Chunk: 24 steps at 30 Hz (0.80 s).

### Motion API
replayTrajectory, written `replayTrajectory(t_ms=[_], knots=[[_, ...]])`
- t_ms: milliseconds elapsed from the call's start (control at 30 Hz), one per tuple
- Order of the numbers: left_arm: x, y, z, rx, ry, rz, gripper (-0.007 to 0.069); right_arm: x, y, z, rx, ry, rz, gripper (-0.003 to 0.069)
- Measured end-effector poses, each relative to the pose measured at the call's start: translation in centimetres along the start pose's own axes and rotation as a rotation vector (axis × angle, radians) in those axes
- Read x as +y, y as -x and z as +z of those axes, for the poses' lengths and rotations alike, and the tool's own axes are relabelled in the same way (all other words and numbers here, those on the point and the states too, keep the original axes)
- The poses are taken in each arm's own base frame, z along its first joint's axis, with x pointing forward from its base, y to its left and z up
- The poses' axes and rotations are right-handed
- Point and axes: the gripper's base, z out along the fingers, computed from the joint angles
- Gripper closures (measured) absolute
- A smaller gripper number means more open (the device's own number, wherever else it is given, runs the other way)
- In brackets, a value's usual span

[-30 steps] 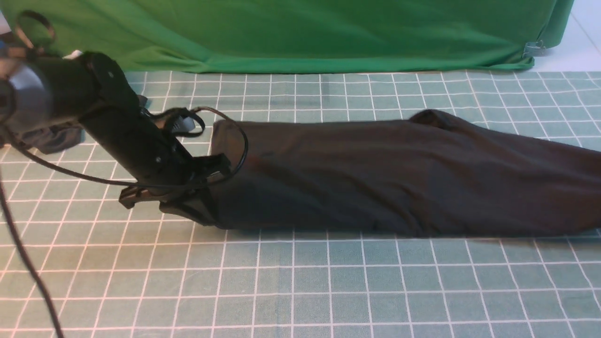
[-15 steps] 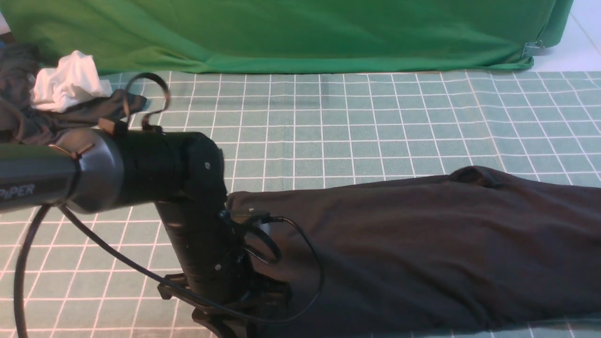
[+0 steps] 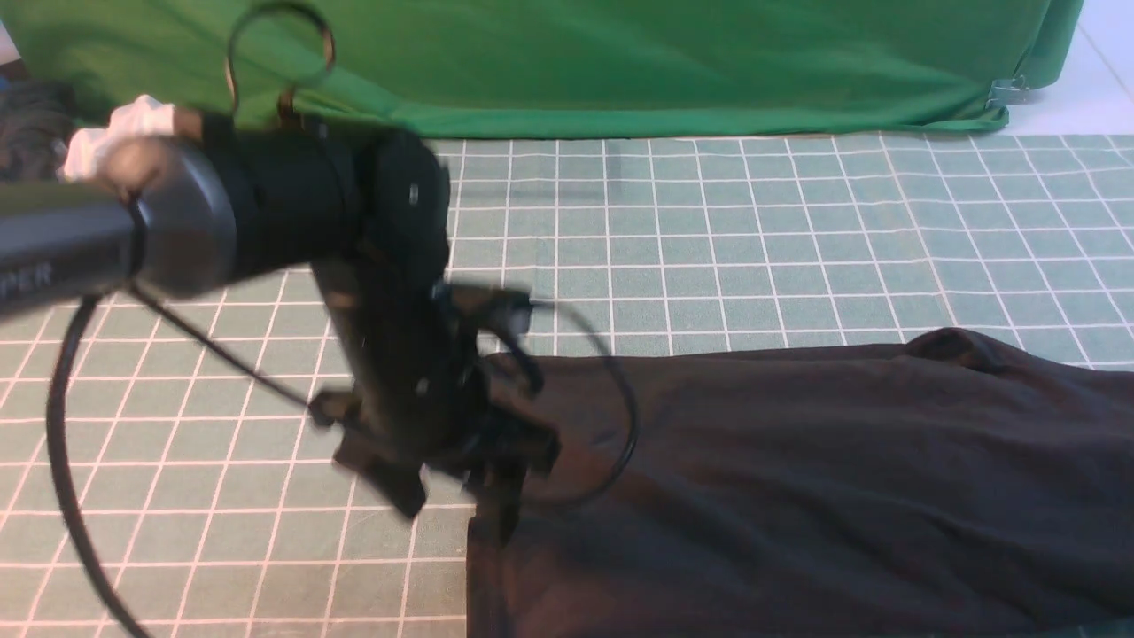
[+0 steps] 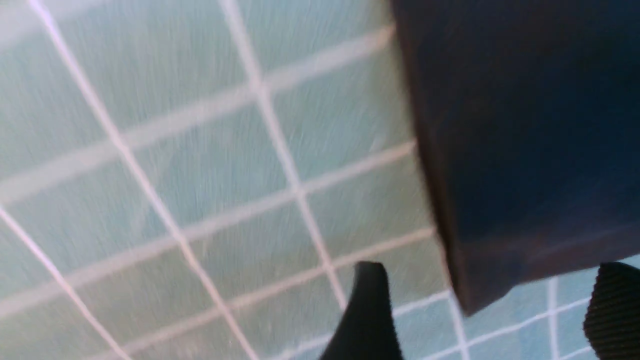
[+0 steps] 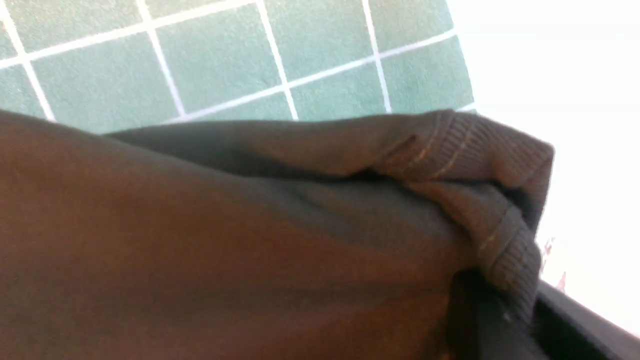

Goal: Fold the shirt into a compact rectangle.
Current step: 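Fold the right end of the dark garment over onto its left end with the right gripper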

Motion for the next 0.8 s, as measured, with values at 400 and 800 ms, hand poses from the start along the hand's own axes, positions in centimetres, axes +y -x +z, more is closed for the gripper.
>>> replayTrajectory(t_ms=[400, 800], knots=[[3.2, 3.8, -8.1, -0.297, 0.036, -0.009, 0.0293, -0.4, 2.2, -6.0, 0.005, 0.154, 0.136, 0.0615], [11.6, 3.2, -10.1, -0.381, -0.136, -0.158, 0.0613, 13.8, 0.6, -15.5, -0.174, 0.608, -0.152, 0.0615]])
